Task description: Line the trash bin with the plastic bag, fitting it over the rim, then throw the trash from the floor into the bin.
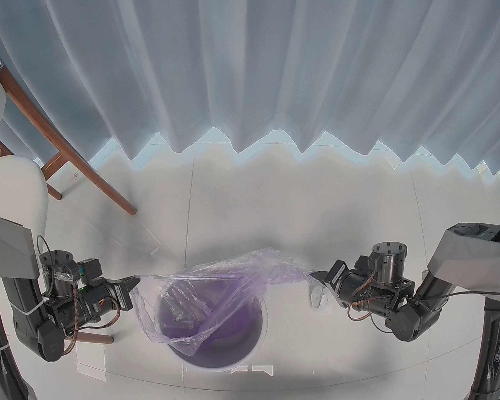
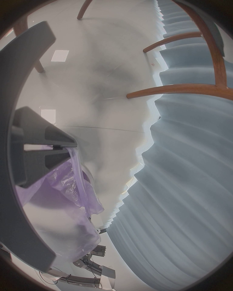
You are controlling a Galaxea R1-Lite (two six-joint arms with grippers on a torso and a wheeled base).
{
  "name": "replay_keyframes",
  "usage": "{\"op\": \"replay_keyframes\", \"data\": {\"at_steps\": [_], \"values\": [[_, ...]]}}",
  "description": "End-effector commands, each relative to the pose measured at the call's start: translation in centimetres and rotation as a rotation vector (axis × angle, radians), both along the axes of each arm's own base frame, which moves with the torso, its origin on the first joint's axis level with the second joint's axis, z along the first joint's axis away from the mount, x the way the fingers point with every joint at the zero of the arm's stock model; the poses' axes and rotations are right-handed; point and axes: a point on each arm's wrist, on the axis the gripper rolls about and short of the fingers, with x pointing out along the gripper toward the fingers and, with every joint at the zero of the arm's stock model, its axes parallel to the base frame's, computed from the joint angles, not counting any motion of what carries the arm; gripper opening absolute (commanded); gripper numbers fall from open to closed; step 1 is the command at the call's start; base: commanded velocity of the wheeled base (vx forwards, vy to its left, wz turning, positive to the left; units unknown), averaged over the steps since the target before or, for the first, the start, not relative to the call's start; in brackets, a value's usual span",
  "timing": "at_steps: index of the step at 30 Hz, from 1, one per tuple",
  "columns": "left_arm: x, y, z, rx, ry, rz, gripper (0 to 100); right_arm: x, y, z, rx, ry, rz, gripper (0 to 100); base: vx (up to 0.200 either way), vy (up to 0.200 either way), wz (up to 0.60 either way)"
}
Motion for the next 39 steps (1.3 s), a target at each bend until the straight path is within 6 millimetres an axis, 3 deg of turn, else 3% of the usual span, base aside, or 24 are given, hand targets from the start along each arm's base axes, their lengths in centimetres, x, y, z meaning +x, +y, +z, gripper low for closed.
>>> {"op": "replay_keyframes", "data": {"at_steps": [1,6,14,21,28,33,39], "values": [[0.6,0.1,-0.8,-0.002,0.018,0.006,0,0.5,0.2,-0.7,-0.002,-0.001,-0.003,0,0.0,0.0,0.0],[1.4,0.0,-0.9,-0.006,0.006,0.011,0,1.3,0.5,-0.6,0.008,-0.021,-0.01,0,0.0,0.0,0.0],[2.4,0.0,-2.3,-0.004,0.032,0.014,0,3.0,1.2,-2.4,-0.004,-0.087,-0.1,0,0.0,0.0,0.0],[3.3,-0.4,-1.8,-0.1,0.027,0.037,0,3.2,1.7,-2.7,0.008,-0.113,-0.102,0,0.0,0.0,0.0],[4.0,-0.8,-1.1,-0.126,-0.01,0.031,0,3.5,1.8,-0.8,0.131,-0.183,-0.134,0,0.0,0.0,0.0],[4.2,-0.9,-1.1,-0.134,-0.014,0.032,0,3.4,1.7,-0.5,0.161,-0.218,-0.137,0,0.0,0.0,0.0],[4.7,-1.0,-2.1,-0.117,0.005,0.07,0,3.9,1.9,-2.1,0.14,-0.193,-0.138,0,0.0,0.0,0.0]]}}
